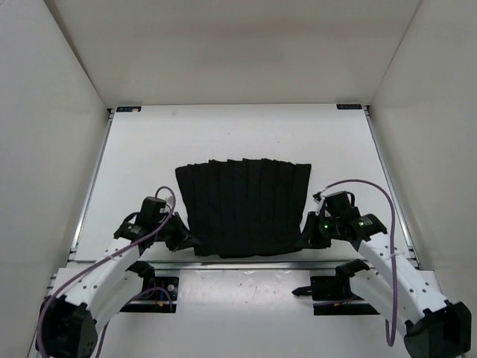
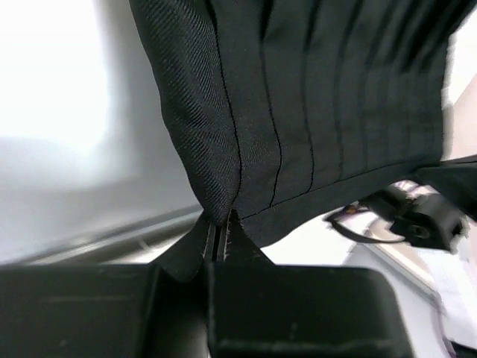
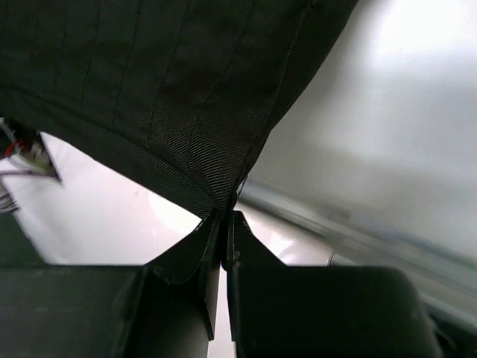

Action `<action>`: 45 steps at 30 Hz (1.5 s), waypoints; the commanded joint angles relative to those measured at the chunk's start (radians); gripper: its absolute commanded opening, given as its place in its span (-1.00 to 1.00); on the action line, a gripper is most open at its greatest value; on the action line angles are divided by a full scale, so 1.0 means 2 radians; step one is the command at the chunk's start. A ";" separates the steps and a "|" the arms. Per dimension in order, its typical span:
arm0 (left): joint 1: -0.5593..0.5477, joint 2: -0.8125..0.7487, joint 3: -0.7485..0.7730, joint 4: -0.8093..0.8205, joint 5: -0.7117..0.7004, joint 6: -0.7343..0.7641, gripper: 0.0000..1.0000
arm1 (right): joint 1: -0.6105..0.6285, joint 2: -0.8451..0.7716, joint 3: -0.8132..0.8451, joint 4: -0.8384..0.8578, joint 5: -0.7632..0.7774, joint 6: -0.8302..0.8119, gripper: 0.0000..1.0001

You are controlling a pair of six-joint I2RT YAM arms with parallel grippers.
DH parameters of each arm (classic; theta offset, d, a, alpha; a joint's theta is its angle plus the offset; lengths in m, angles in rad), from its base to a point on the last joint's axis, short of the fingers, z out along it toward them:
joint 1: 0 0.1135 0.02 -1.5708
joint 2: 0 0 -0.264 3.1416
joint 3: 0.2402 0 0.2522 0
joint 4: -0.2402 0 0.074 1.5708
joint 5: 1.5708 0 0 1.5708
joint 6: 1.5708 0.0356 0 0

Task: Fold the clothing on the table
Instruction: Fold the skirt

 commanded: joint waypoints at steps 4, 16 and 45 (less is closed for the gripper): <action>0.024 -0.006 0.071 0.028 0.035 -0.048 -1.00 | -0.045 0.032 0.050 -0.008 -0.064 -0.002 -0.99; 0.142 0.469 0.403 0.202 0.098 -0.090 0.23 | -0.194 0.472 0.441 0.086 -0.080 -0.049 0.33; 0.052 0.449 0.244 0.204 -0.036 -0.042 -1.00 | -0.228 0.444 0.203 0.159 -0.019 -0.058 -1.00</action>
